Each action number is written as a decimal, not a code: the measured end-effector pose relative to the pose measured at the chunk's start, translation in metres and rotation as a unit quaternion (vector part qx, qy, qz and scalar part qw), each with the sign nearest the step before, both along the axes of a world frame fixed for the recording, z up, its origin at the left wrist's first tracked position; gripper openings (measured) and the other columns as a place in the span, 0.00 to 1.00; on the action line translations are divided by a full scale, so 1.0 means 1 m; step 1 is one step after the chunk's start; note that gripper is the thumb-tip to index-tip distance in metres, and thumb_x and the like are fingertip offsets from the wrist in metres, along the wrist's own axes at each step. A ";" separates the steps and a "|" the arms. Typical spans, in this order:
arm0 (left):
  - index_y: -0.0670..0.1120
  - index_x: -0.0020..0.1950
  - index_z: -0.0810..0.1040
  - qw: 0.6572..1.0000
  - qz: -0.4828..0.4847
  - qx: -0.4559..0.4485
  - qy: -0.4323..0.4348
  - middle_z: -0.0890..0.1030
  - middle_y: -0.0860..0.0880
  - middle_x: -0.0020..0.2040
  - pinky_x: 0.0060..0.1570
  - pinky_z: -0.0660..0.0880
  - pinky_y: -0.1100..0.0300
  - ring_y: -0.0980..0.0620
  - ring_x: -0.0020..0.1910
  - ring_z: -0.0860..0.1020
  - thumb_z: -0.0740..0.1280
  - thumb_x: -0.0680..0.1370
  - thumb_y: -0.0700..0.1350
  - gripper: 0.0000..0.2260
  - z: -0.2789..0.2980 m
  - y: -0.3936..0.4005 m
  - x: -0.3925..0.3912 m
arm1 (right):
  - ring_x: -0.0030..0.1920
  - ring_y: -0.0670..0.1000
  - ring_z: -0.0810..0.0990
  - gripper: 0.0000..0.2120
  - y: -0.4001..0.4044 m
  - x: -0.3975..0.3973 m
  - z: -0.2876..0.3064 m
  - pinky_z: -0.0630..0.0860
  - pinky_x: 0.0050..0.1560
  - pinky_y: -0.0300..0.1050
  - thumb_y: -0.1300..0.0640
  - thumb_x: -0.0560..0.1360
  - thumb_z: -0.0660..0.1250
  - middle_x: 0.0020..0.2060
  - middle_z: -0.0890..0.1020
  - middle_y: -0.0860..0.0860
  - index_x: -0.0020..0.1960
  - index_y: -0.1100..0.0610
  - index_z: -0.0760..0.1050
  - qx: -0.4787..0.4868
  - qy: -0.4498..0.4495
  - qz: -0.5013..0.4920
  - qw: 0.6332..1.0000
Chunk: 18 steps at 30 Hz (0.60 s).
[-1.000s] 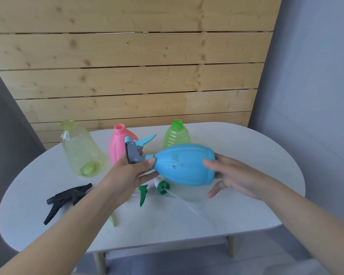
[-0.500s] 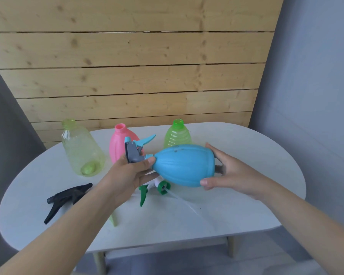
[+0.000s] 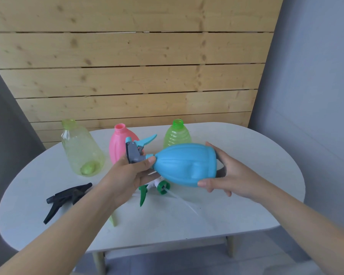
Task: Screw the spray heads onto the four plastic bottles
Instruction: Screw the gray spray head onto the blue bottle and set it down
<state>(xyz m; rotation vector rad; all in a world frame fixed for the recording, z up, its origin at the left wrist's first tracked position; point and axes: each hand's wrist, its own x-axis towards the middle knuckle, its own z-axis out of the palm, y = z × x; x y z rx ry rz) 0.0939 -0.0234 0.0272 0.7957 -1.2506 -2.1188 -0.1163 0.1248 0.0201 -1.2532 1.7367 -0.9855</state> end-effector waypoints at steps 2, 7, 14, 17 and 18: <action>0.37 0.66 0.68 1.000 -0.010 -0.007 0.009 0.83 0.39 0.55 0.40 0.81 0.56 0.45 0.48 0.84 0.67 0.73 0.35 0.22 0.002 0.001 0.000 | 0.38 0.48 0.84 0.40 0.001 -0.001 0.003 0.70 0.25 0.37 0.39 0.62 0.73 0.46 0.81 0.39 0.69 0.39 0.59 -0.005 -0.006 -0.020 1.000; 0.37 0.68 0.66 0.999 -0.022 -0.006 0.038 0.82 0.39 0.57 0.43 0.81 0.54 0.44 0.50 0.84 0.64 0.75 0.35 0.22 0.001 0.004 -0.003 | 0.35 0.48 0.82 0.29 0.002 0.000 0.008 0.77 0.32 0.43 0.28 0.64 0.59 0.47 0.83 0.49 0.58 0.43 0.72 0.010 -0.036 -0.060 0.997; 0.38 0.67 0.68 0.999 0.007 -0.019 0.046 0.79 0.37 0.60 0.45 0.82 0.53 0.43 0.53 0.82 0.64 0.75 0.35 0.20 0.001 0.005 -0.010 | 0.42 0.55 0.80 0.29 0.001 0.007 0.007 0.76 0.33 0.47 0.35 0.68 0.62 0.53 0.81 0.56 0.61 0.52 0.74 -0.026 -0.177 -0.052 0.983; 0.42 0.58 0.72 0.997 0.007 -0.033 0.070 0.81 0.41 0.50 0.45 0.81 0.56 0.47 0.49 0.84 0.67 0.70 0.36 0.17 0.005 0.002 -0.012 | 0.38 0.55 0.80 0.29 0.003 0.007 0.007 0.75 0.30 0.46 0.35 0.68 0.61 0.47 0.82 0.59 0.60 0.52 0.75 -0.026 -0.221 -0.038 0.974; 0.42 0.56 0.73 0.996 0.004 -0.041 0.074 0.82 0.42 0.48 0.44 0.81 0.57 0.48 0.48 0.84 0.68 0.68 0.37 0.17 0.006 0.002 -0.013 | 0.37 0.56 0.81 0.29 0.004 0.006 0.007 0.75 0.30 0.46 0.34 0.68 0.61 0.46 0.82 0.60 0.60 0.52 0.75 -0.026 -0.230 -0.033 0.972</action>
